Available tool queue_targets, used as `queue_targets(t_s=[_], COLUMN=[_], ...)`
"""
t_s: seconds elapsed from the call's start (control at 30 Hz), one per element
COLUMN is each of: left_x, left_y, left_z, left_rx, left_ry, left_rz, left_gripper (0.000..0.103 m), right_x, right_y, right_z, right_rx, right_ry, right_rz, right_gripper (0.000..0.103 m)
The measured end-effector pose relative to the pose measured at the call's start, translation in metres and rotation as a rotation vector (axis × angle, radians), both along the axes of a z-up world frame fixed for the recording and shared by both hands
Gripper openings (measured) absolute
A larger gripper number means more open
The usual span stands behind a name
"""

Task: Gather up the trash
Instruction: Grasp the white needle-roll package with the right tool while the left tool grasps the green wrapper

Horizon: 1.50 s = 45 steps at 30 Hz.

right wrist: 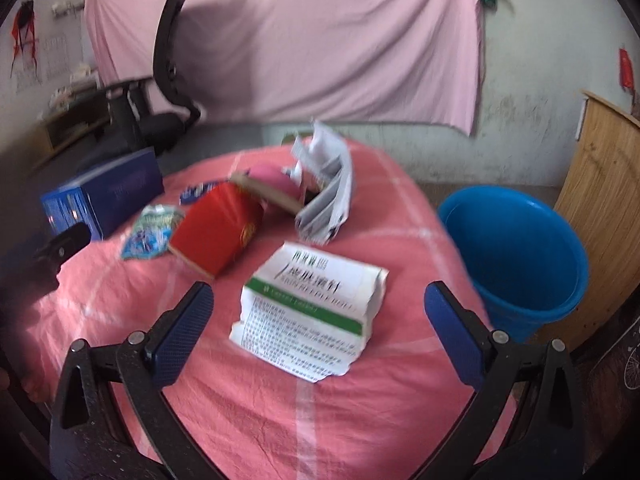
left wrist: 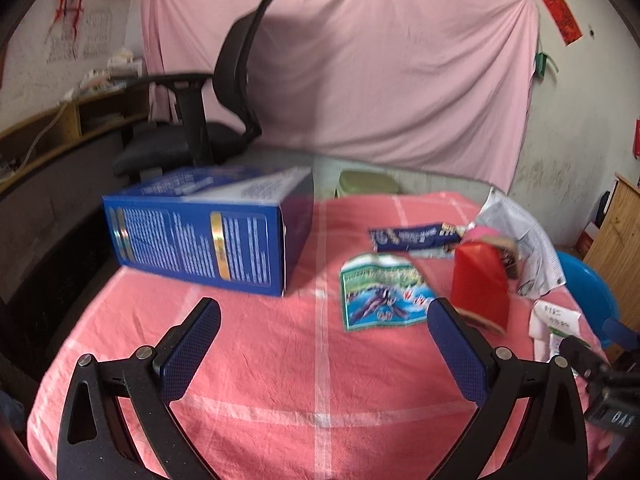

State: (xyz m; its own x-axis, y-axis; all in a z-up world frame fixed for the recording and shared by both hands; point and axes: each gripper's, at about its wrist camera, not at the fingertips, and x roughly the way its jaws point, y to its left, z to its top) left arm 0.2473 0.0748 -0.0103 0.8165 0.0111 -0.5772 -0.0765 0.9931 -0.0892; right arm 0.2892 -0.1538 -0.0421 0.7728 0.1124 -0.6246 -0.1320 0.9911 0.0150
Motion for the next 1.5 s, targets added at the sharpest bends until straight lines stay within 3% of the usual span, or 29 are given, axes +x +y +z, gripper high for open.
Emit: queue_targets(t_s=[0.13,0.43,0.77,1.03,1.2,1.27,1.5], left_x=[0.016,0.048,0.08,0.084,0.083,0.081,0.078], left_y=[-0.001,-0.03,-0.043,-0.05,-0.054,-0.055,-0.054], left_z=[-0.012,-0.03,-0.039,-0.037,-0.034,-0.034,-0.033], left_rx=[-0.019,0.027,0.004,0.018,0.039,0.047,0.029], left_ry=[0.092,0.217,0.273,0.262,0.241,0.23,0.214], left_rz=[-0.029,-0.123,-0.122,-0.112,-0.095,-0.09,-0.092], left_gripper=[0.101,0.101,0.101,0.1,0.082,0.08,0.058], right_x=[0.008,0.027,0.047,0.048,0.053,0.053,0.054], right_y=[0.008,0.004,-0.004,-0.008,-0.008,-0.006,0.01], right_z=[-0.013,-0.021,-0.019,-0.021,-0.022,-0.023,-0.028], right_rx=[-0.056,-0.041,0.013,0.027,0.041,0.029,-0.044], right_ry=[0.069,0.148,0.187,0.2,0.206,0.209,0.227], right_rz=[0.026,0.107,0.182,0.198,0.202,0.204,0.23], right_gripper=[0.103,0.103,0.103,0.103,0.103,0.103,0.103])
